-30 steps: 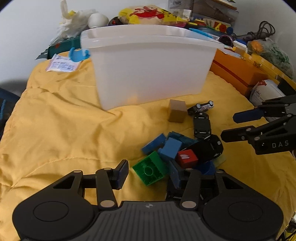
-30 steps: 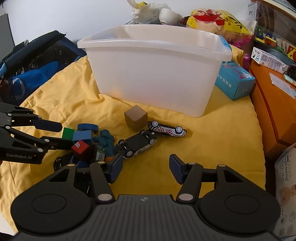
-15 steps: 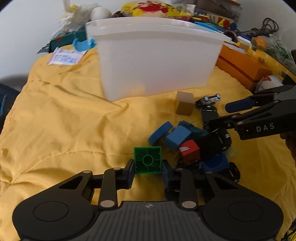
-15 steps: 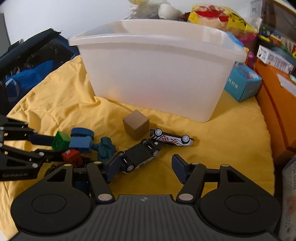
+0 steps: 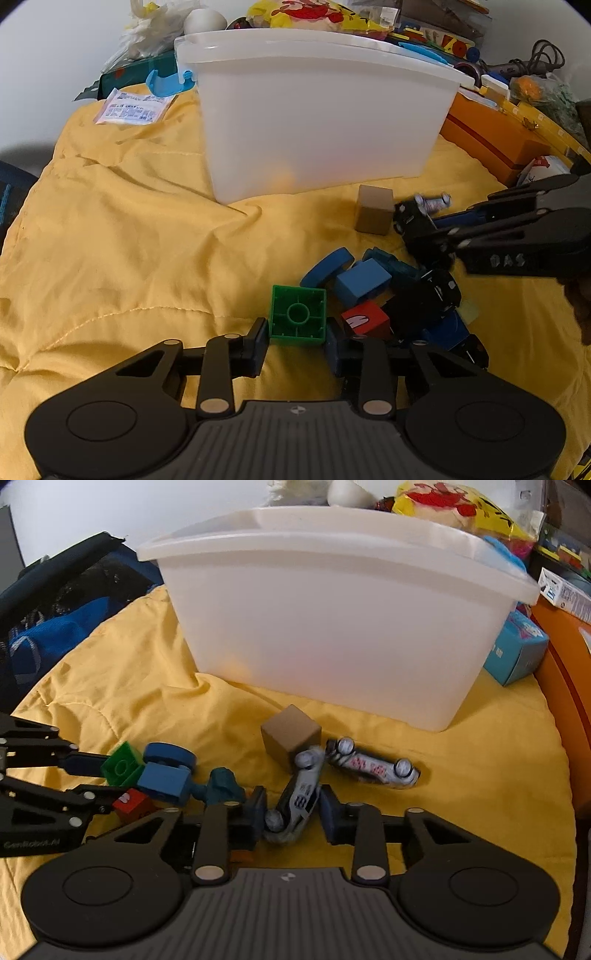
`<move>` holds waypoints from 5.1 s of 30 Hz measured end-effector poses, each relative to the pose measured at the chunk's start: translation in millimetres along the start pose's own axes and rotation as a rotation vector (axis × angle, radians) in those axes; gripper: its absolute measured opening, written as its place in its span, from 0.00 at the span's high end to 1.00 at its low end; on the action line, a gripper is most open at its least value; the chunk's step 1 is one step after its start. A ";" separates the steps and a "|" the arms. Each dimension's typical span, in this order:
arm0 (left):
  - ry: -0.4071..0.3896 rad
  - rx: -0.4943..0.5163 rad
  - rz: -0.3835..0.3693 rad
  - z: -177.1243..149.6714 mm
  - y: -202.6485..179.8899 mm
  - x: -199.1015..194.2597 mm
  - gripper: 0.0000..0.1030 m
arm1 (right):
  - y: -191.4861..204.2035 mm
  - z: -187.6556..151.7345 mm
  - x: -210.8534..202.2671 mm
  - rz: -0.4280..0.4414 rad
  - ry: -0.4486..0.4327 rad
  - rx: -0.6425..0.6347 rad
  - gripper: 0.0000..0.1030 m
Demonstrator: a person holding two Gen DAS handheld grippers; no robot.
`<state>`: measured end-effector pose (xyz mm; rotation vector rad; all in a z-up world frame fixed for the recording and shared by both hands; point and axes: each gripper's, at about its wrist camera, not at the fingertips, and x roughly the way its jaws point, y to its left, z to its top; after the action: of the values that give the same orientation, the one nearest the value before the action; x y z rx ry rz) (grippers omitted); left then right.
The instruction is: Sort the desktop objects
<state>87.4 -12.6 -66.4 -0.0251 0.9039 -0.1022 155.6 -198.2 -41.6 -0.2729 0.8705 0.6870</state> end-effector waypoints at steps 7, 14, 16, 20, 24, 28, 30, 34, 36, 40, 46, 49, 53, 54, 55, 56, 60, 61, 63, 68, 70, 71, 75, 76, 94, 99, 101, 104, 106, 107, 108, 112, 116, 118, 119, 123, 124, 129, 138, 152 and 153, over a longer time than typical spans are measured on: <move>-0.021 -0.008 0.003 1.3 3.3 -2.4 0.66 | -4.2 -1.2 -16.5 0.002 -0.030 -0.020 0.79; -0.082 -0.015 0.011 12.3 8.5 -19.0 0.66 | -10.9 -3.3 -35.8 -0.006 -0.080 0.019 0.79; -0.112 -0.020 0.014 18.4 9.9 -29.7 0.66 | -12.1 -1.9 -45.0 0.000 -0.104 0.032 0.79; -0.158 -0.037 0.019 33.6 13.3 -51.2 0.66 | -13.5 9.3 -68.6 0.020 -0.175 0.061 0.79; -0.195 -0.046 0.029 51.8 15.5 -67.4 0.66 | -14.6 31.4 -92.5 0.035 -0.256 0.063 0.79; -0.240 -0.050 0.038 76.6 16.4 -80.9 0.66 | -23.3 55.6 -106.4 0.036 -0.321 0.069 0.79; -0.256 -0.043 0.038 88.7 15.2 -83.7 0.66 | -29.8 69.0 -109.0 0.025 -0.344 0.072 0.79; -0.283 -0.034 0.041 117.4 15.5 -82.5 0.66 | -40.9 89.6 -110.0 0.007 -0.368 0.068 0.79; -0.291 -0.042 0.041 131.5 16.6 -79.0 0.66 | -45.6 100.7 -107.2 0.000 -0.368 0.067 0.79; -0.295 -0.037 0.051 155.5 17.3 -68.0 0.66 | -54.5 117.5 -97.7 -0.015 -0.354 0.065 0.79; -0.279 -0.047 0.066 179.3 20.9 -52.9 0.66 | -64.4 133.4 -74.7 -0.028 -0.307 0.073 0.79; -0.276 -0.054 0.081 186.3 21.2 -48.6 0.61 | -66.8 138.7 -64.8 -0.031 -0.281 0.079 0.79; -0.245 -0.071 0.112 186.5 24.5 -38.8 0.40 | -72.3 143.8 -52.6 -0.055 -0.235 0.101 0.44; -0.239 -0.070 0.111 184.5 25.8 -37.8 0.40 | -73.7 142.7 -52.5 -0.061 -0.242 0.106 0.45; -0.236 -0.068 0.109 181.1 26.7 -37.4 0.40 | -74.4 142.0 -52.8 -0.067 -0.243 0.103 0.45; -0.233 -0.064 0.110 177.7 27.3 -37.7 0.40 | -75.0 139.9 -53.7 -0.066 -0.244 0.100 0.45; -0.224 -0.044 0.107 154.9 28.3 -42.5 0.40 | -76.1 125.0 -60.8 -0.056 -0.243 0.110 0.45; -0.226 -0.038 0.099 147.6 28.5 -45.1 0.40 | -74.5 117.2 -64.7 -0.052 -0.244 0.110 0.45; -0.223 -0.027 0.081 128.9 26.7 -50.9 0.40 | -69.8 103.4 -70.7 -0.038 -0.245 0.106 0.45; -0.183 -0.039 0.046 70.6 18.8 -62.5 0.40 | -36.8 41.2 -83.7 0.007 -0.199 0.049 0.39; -0.158 -0.039 0.032 49.3 14.1 -64.2 0.40 | -18.6 13.6 -84.8 0.029 -0.159 0.020 0.39; -0.150 -0.037 0.026 39.5 11.1 -65.1 0.41 | -10.8 2.2 -85.0 0.043 -0.141 0.014 0.39; -0.135 -0.027 0.014 4.7 -1.6 -67.5 0.41 | 18.2 -34.1 -80.5 0.082 -0.065 0.001 0.39; -0.128 -0.023 0.015 -4.2 -5.2 -66.9 0.41 | 26.5 -41.9 -77.8 0.091 -0.045 -0.010 0.39; -0.045 -0.012 -0.076 -36.9 -12.3 -25.2 0.68 | 40.8 -65.3 -69.0 0.045 0.011 -0.007 0.33; -0.052 -0.052 -0.005 -44.0 10.2 -38.7 0.68 | 57.6 -59.0 -60.8 0.048 0.001 -0.008 0.21; -0.050 -0.066 0.008 -47.1 17.0 -43.6 0.68 | 65.1 -56.0 -53.6 0.042 0.006 -0.009 0.20; -0.058 -0.053 0.020 -51.6 17.4 -49.9 0.68 | 73.1 -52.5 -40.7 0.042 0.032 0.022 0.20; -0.063 -0.051 0.016 -52.6 16.1 -53.5 0.68 | 80.4 -52.4 -31.5 -0.007 0.047 0.011 0.21; -0.067 -0.051 0.014 -52.5 16.0 -54.9 0.68 | 82.9 -52.8 -29.2 -0.024 0.044 0.002 0.24; -0.072 -0.052 0.012 -52.1 15.4 -56.5 0.68 | 84.2 -52.7 -27.8 -0.033 0.042 -0.002 0.26; -0.091 -0.052 0.009 -49.0 12.5 -61.5 0.68 | 80.6 -53.0 -31.2 0.001 0.019 0.005 0.34; -0.125 -0.059 0.007 -37.3 13.6 -69.7 0.68 | 72.8 -52.4 -53.2 0.009 -0.032 0.021 0.34; -0.150 -0.060 0.007 -28.5 13.3 -75.2 0.68 | 64.5 -50.0 -70.0 0.011 -0.072 0.045 0.34; -0.163 -0.062 0.004 -23.5 13.4 -78.0 0.68 | 61.1 -48.2 -75.8 0.011 -0.088 0.051 0.34; -0.209 -0.081 0.000 0.2 15.1 -85.6 0.68 | 39.9 -34.5 -100.7 -0.015 -0.162 0.084 0.34; -0.222 -0.086 -0.001 7.2 15.6 -87.5 0.68 | 32.4 -29.0 -105.7 -0.025 -0.181 0.097 0.34; -0.269 -0.069 0.005 40.5 14.5 -93.5 0.68 | 0.0 1.9 -119.4 -0.081 -0.266 0.143 0.34; -0.323 -0.031 0.011 119.8 16.7 -93.2 0.68 | -43.6 75.4 -126.3 -0.100 -0.354 0.138 0.33; -0.310 -0.032 0.026 192.0 20.0 -65.5 0.68 | -63.8 134.9 -99.8 -0.073 -0.318 0.105 0.33; -0.306 -0.034 0.028 195.0 21.0 -62.3 0.68 | -64.9 137.5 -95.6 -0.071 -0.309 0.103 0.33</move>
<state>203.9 10.3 101.7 -0.0584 0.6002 -0.0550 238.8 -222.7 115.7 -0.1010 0.5956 0.5971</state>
